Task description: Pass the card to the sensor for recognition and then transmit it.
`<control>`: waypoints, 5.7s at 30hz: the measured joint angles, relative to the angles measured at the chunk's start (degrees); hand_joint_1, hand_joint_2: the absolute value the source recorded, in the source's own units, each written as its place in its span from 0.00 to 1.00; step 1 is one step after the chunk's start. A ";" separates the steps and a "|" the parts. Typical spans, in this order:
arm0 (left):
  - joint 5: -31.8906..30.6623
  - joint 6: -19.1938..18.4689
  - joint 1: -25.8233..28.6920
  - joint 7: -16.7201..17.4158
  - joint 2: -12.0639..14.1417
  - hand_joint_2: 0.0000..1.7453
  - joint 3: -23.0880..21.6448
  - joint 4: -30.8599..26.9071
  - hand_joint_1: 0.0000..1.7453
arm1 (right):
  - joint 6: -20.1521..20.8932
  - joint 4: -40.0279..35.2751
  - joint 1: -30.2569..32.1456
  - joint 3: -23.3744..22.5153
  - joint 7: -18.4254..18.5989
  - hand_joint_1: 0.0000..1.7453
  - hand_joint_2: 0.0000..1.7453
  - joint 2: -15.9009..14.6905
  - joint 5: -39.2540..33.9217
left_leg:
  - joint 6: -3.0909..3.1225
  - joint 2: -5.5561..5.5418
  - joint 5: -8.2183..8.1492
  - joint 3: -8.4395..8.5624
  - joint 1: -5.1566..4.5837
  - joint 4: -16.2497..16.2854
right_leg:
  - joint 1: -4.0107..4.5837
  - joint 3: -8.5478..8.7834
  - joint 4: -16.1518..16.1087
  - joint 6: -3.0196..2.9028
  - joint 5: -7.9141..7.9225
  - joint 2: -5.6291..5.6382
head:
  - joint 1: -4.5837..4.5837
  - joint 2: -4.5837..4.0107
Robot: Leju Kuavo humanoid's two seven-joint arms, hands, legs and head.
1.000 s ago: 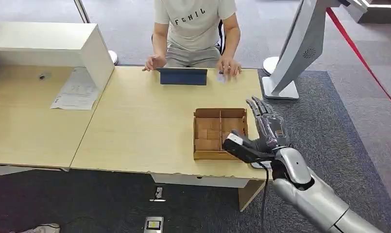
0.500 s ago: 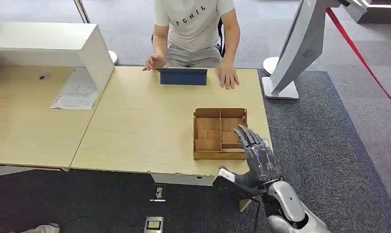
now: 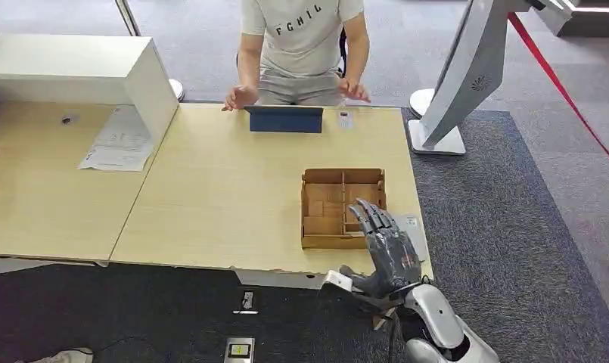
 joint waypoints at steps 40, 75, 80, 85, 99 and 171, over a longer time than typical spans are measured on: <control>0.22 -0.33 -0.36 0.39 0.13 1.00 -1.84 0.00 0.00 | 0.44 11.80 -3.93 -0.52 0.98 0.00 1.00 1.97 0.46 | 0.00 -0.01 0.00 0.00 0.00 0.00 | 0.00 0.00 -0.01 0.00 0.00 0.00 | 0.00 0.00; 0.37 -0.66 -0.52 0.20 0.22 1.00 -3.04 0.00 0.00 | -1.25 20.37 -5.21 -1.81 -1.81 0.00 1.00 3.17 -5.75 | 0.00 -0.01 0.00 0.00 0.00 0.00 | 0.00 0.00 -0.01 0.00 0.00 0.00 | -0.02 0.00; 0.70 -0.66 -0.53 0.20 0.22 1.00 -3.17 0.00 0.00 | -1.60 20.83 -5.32 -1.73 -1.62 0.00 1.00 3.24 -5.86 | 0.00 -0.01 0.00 0.00 0.00 0.00 | 0.00 0.00 0.00 0.00 0.00 0.00 | 0.00 0.00; 0.94 -0.63 -0.55 0.20 0.24 1.00 -3.24 0.00 0.00 | -1.75 20.96 -5.46 -1.14 -1.81 0.00 1.00 3.41 -6.06 | 0.00 -0.01 0.00 0.00 0.00 0.00 | 0.00 0.00 0.00 0.00 0.00 0.00 | -0.02 0.00; 0.94 -0.76 -0.61 0.39 0.24 1.00 -3.45 0.00 0.00 | -1.64 20.54 -5.62 1.01 -0.54 0.00 1.00 4.24 -4.55 | 0.00 -0.01 0.00 0.00 0.00 0.00 | 0.00 0.01 0.00 0.00 0.00 0.00 | -0.02 0.00; 2.16 -0.24 -0.70 0.20 0.37 1.00 -4.99 0.00 0.00 | -0.44 28.44 -12.14 4.42 -2.14 0.00 1.00 5.01 -7.76 | 0.00 -0.01 0.01 0.01 0.00 0.01 | 0.00 0.00 0.00 0.00 0.00 0.00 | 0.00 0.00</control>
